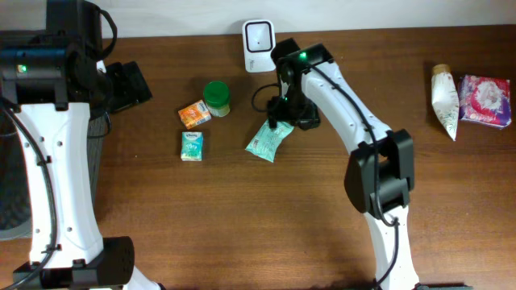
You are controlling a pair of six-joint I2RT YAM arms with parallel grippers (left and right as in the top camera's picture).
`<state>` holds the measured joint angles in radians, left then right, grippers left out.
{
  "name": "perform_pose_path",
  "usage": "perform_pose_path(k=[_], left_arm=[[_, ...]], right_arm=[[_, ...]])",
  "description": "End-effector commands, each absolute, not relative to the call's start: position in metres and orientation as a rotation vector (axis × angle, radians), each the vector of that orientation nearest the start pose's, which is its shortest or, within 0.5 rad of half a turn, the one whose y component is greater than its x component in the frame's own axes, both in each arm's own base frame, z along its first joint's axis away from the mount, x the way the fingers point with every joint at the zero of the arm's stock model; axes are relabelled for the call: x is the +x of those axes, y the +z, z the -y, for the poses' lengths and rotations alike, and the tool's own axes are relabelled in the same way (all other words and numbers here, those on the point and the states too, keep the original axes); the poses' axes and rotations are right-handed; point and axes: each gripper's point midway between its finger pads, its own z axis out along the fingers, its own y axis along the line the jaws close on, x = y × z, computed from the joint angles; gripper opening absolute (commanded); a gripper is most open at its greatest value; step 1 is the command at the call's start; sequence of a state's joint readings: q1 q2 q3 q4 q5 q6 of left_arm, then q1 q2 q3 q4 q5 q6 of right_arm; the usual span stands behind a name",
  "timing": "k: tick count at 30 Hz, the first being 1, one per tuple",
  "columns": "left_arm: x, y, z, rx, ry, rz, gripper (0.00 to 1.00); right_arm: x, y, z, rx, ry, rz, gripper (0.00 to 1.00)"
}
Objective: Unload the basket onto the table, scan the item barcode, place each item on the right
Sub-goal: 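Raise the wipes pack and hold it in front of the scanner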
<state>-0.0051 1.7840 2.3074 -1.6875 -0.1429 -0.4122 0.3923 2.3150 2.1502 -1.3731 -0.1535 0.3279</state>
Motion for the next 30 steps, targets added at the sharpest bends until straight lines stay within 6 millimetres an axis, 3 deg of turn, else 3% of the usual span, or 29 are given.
perform_pose_path(k=[1, 3, 4, 7, 9, 10, 12, 16, 20, 22, 23, 25, 27, 29, 30], left_arm=[[0.351, 0.328, -0.024, -0.597, 0.072, -2.630, 0.99], [0.351, 0.328, -0.024, -0.597, 0.072, -2.630, 0.99], [0.351, 0.328, -0.024, -0.597, 0.072, -2.630, 0.99], [0.351, 0.328, -0.024, -0.597, 0.072, -2.630, 0.99], [0.351, 0.328, -0.024, -0.597, 0.072, -2.630, 0.99], [0.351, 0.328, -0.024, -0.597, 0.072, -2.629, 0.99], [0.351, 0.328, -0.024, -0.597, 0.072, -2.630, 0.99], [0.351, 0.328, -0.024, -0.597, 0.072, -2.630, 0.99], [0.351, 0.328, -0.024, -0.597, 0.072, -2.630, 0.99], [0.351, 0.328, -0.024, -0.597, 0.072, -2.630, 0.99], [0.351, 0.328, -0.024, -0.597, 0.072, -2.630, 0.99], [0.351, 0.328, -0.024, -0.597, 0.072, -2.630, 0.99], [0.351, 0.328, -0.024, -0.597, 0.072, -2.630, 0.99], [0.351, 0.328, -0.024, -0.597, 0.072, -2.629, 0.99], [0.351, 0.328, -0.024, -0.597, 0.072, -2.630, 0.99]], right_arm=[[0.413, 0.087, -0.208, -0.135, 0.304, -3.134, 0.99], [0.411, 0.066, -0.212, -0.073, 0.374, -3.163, 0.99], [0.415, 0.063, -0.218, -0.039, 0.547, -3.154, 1.00], [0.417, 0.050, -0.209, 0.040, 0.858, -3.140, 0.95], [0.410, 0.031, -0.200, 0.114, 0.938, -3.151, 0.91], [0.409, 0.019, -0.201, 0.142, 0.959, -3.141, 0.88], [0.413, 0.014, -0.213, 0.134, 1.072, -3.081, 0.79], [0.415, -0.006, -0.220, 0.251, 1.087, -3.049, 0.78], [0.416, -0.013, -0.221, 0.244, 1.092, -3.025, 0.48], [0.415, -0.016, -0.225, 0.219, 1.053, -3.030, 0.47], [0.415, -0.016, -0.229, 0.200, 1.045, -3.028, 0.38], [0.414, -0.015, -0.231, 0.192, 1.054, -3.026, 0.04], [0.416, 0.008, -0.237, 0.134, 1.276, -2.955, 0.04], [0.427, 0.053, -0.236, 0.019, 1.479, -2.800, 0.04], [0.439, 0.077, -0.229, 0.002, 1.486, -2.731, 0.04]])
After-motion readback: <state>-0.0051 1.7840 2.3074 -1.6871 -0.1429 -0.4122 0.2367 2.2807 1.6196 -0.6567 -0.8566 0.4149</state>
